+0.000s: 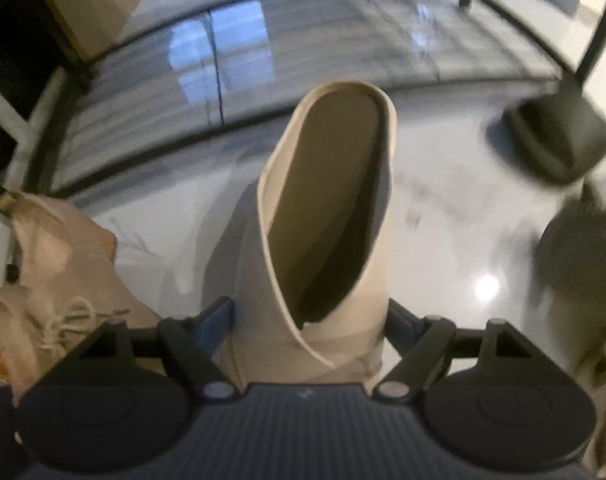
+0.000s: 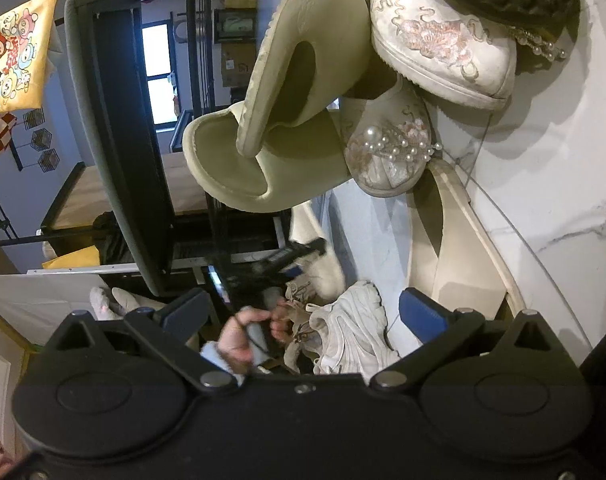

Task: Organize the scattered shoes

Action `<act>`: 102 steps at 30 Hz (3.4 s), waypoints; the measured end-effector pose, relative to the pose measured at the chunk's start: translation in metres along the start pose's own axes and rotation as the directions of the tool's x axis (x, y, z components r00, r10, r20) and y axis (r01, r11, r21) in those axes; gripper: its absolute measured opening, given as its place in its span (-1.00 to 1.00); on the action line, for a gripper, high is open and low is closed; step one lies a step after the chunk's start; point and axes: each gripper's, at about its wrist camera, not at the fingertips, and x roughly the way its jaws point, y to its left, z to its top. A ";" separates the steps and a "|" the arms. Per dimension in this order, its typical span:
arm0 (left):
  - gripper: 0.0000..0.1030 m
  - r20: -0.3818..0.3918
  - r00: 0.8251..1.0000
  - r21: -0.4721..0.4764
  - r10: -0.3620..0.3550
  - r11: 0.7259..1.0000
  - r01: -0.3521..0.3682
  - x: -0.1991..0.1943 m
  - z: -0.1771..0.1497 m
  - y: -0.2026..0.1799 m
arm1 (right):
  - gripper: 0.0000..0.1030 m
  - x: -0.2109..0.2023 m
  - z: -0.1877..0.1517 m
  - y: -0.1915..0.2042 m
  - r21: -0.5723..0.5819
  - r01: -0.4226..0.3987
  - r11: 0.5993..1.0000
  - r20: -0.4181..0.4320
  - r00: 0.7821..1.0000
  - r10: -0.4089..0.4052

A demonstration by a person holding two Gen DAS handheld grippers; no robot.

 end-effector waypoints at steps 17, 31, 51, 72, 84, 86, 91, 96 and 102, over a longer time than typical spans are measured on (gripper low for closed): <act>0.54 -0.133 0.986 -0.240 -0.099 0.969 0.064 -0.076 -0.204 -0.129 | 1.00 -0.015 -0.008 0.001 -0.013 -0.071 0.997 0.011 0.997 0.071; 0.66 -0.106 0.994 -0.188 -0.014 0.982 -0.007 -0.050 -0.221 -0.133 | 1.00 0.011 -0.012 0.012 -0.109 0.270 0.957 0.012 0.963 -0.271; 0.99 0.419 0.887 -0.364 0.193 0.931 -0.031 -0.178 -0.274 0.034 | 0.74 0.167 -0.091 0.031 -0.719 0.686 0.116 0.286 0.443 -0.850; 0.99 0.334 0.921 -0.489 0.201 0.872 -0.013 -0.151 -0.286 0.078 | 0.66 0.267 -0.144 0.050 -0.885 0.466 -0.011 0.254 0.461 -0.850; 0.99 0.338 0.916 -0.481 0.214 0.877 -0.028 -0.143 -0.287 0.077 | 0.65 0.324 -0.151 0.055 -0.920 0.392 -0.006 0.220 0.504 -0.835; 0.99 0.344 0.916 -0.475 0.208 0.880 -0.021 -0.142 -0.287 0.075 | 0.74 0.322 -0.147 0.055 -0.919 0.394 0.005 0.216 0.513 -0.831; 0.99 0.358 0.914 -0.454 0.192 0.891 -0.009 -0.144 -0.287 0.069 | 0.94 0.266 -0.125 0.089 -0.873 0.431 0.229 0.155 0.689 -0.708; 0.99 0.340 0.928 -0.412 0.156 0.911 -0.002 -0.140 -0.281 0.051 | 1.00 0.165 -0.088 0.114 -0.765 0.451 0.459 0.138 0.812 -0.567; 0.99 0.374 0.927 -0.312 0.013 0.943 0.113 -0.141 -0.242 -0.002 | 1.00 0.010 -0.039 0.073 -0.380 0.403 0.833 0.305 0.904 -0.299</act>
